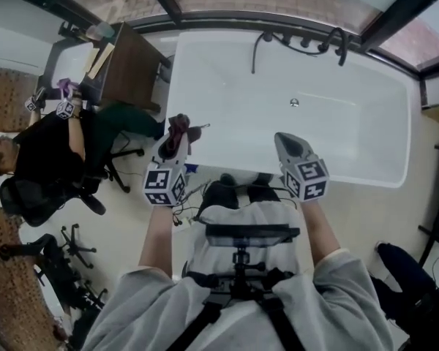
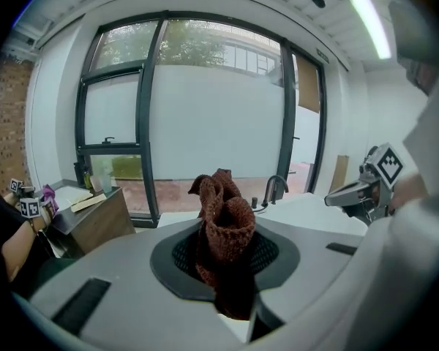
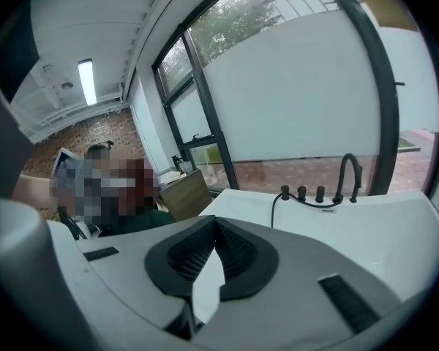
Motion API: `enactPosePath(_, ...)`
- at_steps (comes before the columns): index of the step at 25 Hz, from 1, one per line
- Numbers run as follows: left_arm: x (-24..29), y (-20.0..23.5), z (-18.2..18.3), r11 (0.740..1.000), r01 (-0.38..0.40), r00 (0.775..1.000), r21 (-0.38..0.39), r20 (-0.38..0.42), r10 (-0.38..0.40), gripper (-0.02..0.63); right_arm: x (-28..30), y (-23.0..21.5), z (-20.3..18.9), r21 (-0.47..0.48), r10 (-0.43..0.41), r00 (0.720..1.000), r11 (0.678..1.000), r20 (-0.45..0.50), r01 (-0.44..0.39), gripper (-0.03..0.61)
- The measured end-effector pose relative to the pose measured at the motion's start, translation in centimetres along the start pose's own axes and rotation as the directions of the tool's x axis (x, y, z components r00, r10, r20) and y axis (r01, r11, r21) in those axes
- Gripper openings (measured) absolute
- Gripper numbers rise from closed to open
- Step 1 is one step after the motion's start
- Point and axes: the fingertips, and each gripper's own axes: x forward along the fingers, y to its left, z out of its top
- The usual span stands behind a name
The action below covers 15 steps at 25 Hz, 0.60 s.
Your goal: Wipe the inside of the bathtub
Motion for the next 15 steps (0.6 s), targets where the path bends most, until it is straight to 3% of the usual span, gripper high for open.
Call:
enactPosePath(4, -1.0, -0.9, 1.7, 0.998, 0.049, 0.998, 0.031, 0.025, -0.05, 0.083, -1.9, -0.4, 1.4, 0.01, -0.074, 0.996, 0.997, 0.042, 0.074, 0.006)
enactPosePath(15, -2.9, 0.2, -0.3, 0.988, 0.139, 0.99, 0.064, 0.014, -0.141, 0.083, -3.7, 5.2, -1.0, 0.06, -0.169, 0.985, 0.984, 0.031, 0.167, 0.006)
